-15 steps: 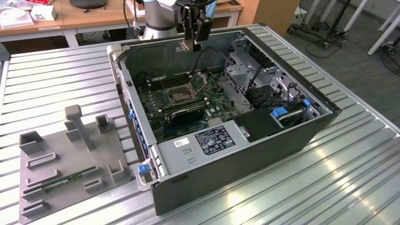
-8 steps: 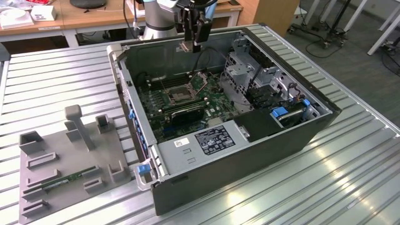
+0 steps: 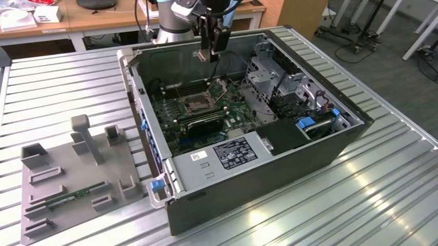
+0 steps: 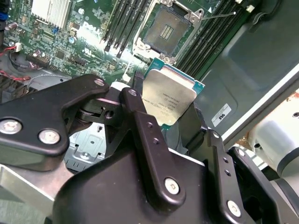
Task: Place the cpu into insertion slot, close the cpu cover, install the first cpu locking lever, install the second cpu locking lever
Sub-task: 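Place the cpu into insertion slot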
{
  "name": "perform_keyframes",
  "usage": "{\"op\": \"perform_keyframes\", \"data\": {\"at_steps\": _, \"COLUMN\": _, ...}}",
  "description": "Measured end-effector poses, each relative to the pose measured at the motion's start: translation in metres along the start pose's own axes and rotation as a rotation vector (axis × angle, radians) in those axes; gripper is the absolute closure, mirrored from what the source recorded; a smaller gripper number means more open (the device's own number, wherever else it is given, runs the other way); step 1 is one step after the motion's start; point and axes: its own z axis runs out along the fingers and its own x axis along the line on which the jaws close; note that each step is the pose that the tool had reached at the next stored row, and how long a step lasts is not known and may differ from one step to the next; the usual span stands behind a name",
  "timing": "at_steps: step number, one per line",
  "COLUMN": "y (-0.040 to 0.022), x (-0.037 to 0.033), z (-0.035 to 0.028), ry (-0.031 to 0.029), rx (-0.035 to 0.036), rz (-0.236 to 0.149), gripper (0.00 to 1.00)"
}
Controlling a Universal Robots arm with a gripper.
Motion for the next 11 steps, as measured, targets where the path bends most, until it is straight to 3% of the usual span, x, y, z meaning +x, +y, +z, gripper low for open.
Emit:
{"op": "perform_keyframes", "data": {"at_steps": 6, "y": -0.0023, "x": -0.0002, "z": 0.0107, "ry": 0.0001, "rx": 0.0, "rz": 0.0, "gripper": 0.46}}
{"op": "perform_keyframes", "data": {"at_steps": 11, "y": -0.0026, "x": -0.0003, "z": 0.0121, "ry": -0.0001, "rx": 0.0, "rz": 0.0, "gripper": 0.46}}
